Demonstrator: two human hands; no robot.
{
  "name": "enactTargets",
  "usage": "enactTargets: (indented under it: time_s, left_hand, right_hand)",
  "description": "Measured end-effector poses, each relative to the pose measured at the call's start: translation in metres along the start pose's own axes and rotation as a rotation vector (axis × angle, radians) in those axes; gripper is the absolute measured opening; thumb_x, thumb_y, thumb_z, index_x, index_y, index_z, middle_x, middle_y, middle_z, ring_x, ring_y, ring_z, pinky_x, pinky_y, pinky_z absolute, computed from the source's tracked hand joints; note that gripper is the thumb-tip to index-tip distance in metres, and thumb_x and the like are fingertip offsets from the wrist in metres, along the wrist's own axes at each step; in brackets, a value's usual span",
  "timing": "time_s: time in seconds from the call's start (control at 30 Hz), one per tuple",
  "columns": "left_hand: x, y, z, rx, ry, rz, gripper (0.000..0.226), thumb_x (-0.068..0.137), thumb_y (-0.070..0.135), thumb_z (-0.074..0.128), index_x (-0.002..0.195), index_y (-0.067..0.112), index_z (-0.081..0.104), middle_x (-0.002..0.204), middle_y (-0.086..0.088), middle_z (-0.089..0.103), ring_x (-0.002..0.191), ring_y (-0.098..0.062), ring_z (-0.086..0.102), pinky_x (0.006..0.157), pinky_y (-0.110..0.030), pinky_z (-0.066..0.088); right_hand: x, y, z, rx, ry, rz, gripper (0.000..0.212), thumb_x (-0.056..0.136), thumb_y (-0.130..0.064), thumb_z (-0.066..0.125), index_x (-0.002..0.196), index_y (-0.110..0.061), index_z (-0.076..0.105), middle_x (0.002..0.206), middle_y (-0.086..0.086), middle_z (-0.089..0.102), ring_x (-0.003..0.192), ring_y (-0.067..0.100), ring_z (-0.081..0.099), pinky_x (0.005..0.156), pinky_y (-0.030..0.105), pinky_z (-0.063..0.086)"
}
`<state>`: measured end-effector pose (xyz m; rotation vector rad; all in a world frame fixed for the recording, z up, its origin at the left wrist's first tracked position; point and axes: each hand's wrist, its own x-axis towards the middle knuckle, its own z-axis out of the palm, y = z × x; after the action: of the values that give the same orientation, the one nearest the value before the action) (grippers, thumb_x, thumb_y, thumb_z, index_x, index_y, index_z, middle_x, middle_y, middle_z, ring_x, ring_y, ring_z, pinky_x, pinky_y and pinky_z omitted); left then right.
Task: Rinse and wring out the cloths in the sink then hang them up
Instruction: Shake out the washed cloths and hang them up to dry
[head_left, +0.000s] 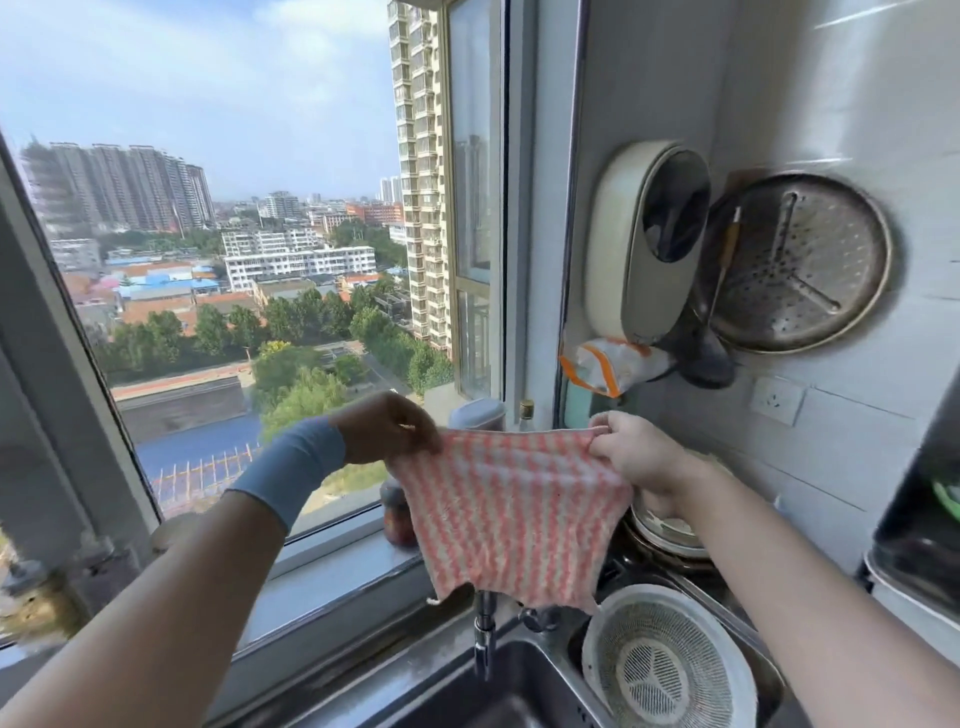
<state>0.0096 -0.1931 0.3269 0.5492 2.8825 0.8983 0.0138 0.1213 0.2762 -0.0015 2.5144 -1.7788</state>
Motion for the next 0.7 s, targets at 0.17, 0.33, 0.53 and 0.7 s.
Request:
enactTargets:
  time_s: [0.17,0.33,0.53,0.7]
  left_hand:
    - [0.074,0.012,0.032,0.135,0.167,-0.078,0.028,0.097,0.008,0.055,0.114,0.022,0.073,0.127,-0.009,0.062,0.104,-0.029,0.065,0.097,-0.039,0.052]
    - [0.095,0.000,0.090,0.174,0.211,-0.138,0.038,0.096,0.025,0.058,0.134,0.028,0.058,0.153,-0.007,0.035,0.139,-0.029,0.035,0.116,-0.037,0.025]
    - [0.077,-0.017,0.144,-0.138,-0.131,-0.151,0.061,0.092,0.059,0.051,0.147,0.040,0.034,0.142,0.006,0.048,0.127,-0.018,0.050,0.111,-0.036,0.036]
    - [0.067,-0.023,0.150,-0.298,-0.227,-0.202,0.054,0.078,0.083,0.040,0.117,0.048,0.055,0.114,0.014,0.065,0.108,-0.012,0.062,0.099,-0.036,0.047]
  right_hand:
    - [0.043,0.012,-0.011,0.129,0.340,-0.015,0.035,0.090,-0.018,0.064,0.120,-0.019,0.046,0.113,0.006,0.060,0.097,0.024,0.061,0.074,0.037,0.052]
    - [0.059,0.046,-0.005,-0.369,0.166,0.004,0.066,0.084,-0.034,0.072,0.141,-0.020,0.042,0.133,0.005,0.045,0.124,0.027,0.049,0.089,0.028,0.038]
    - [0.057,0.078,0.029,-0.443,-0.145,-0.251,0.063,0.091,-0.053,0.051,0.150,-0.040,0.034,0.160,-0.012,0.026,0.148,0.013,0.024,0.122,0.042,0.022]
    - [0.057,0.102,0.039,-0.577,-0.151,-0.253,0.076,0.084,-0.079,0.031,0.149,-0.057,-0.003,0.166,-0.011,0.003,0.152,0.013,0.012,0.122,0.050,0.017]
